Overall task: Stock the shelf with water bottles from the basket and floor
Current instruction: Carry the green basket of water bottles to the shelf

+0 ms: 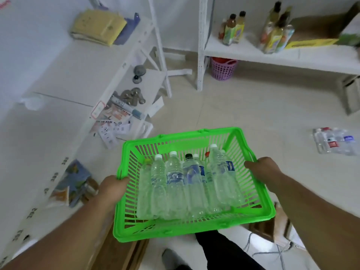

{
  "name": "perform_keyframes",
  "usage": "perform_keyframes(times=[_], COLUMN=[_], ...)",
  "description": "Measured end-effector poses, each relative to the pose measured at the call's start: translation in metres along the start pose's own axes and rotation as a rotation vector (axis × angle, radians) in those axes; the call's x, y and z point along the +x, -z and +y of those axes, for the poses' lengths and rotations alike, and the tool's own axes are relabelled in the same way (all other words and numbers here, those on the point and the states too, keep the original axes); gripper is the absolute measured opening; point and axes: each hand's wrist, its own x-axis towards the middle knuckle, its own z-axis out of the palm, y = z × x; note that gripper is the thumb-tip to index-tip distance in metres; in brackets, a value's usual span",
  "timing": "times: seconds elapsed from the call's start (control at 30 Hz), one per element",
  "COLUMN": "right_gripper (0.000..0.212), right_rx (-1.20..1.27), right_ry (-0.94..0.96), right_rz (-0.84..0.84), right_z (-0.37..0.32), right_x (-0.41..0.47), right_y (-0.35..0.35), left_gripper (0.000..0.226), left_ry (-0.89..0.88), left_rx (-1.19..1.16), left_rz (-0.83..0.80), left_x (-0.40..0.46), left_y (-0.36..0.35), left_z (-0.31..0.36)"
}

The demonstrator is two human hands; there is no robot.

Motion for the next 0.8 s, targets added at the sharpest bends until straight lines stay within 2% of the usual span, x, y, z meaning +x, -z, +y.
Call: perform_keyframes(times=[0.23, 0.4, 0.47, 0.7, 0.8], right_gripper=[0.035, 0.032, 0.032, 0.029, 0.028], right_rx=[0.074, 0.138, 0.149, 0.18, 0.195], right_ry=[-0.095, -0.138, -0.163, -0.279, -0.326], right_rz=[0.113, 0.171, 0.188, 0.216, 0.226], right_z=[0.005, -0.011, -0.021, -0.079, -0.109], right_x=[0.066, 0.111, 0.132, 0.211, 0.249], right_y=[0.09, 0.133, 0.143, 0.156, 0.16], left_gripper=[0.028, 0.047, 0.037, 0.025, 0.03], left_ry=[-0.142, -0.2, -0.234, -0.345, -0.351], left_rx=[-0.083, -0.049, -0.026, 0.084, 0.117], left_rz=[-0.034, -0.101, -0.117, -0.177, -0.189], left_x=[0.033, 0.07, 0.088, 0.186, 0.223], left_y=[-0.033, -0.039, -0.042, -0.052, -0.052], left_z=[0.153, 0.245, 0.279, 0.39, 0.434])
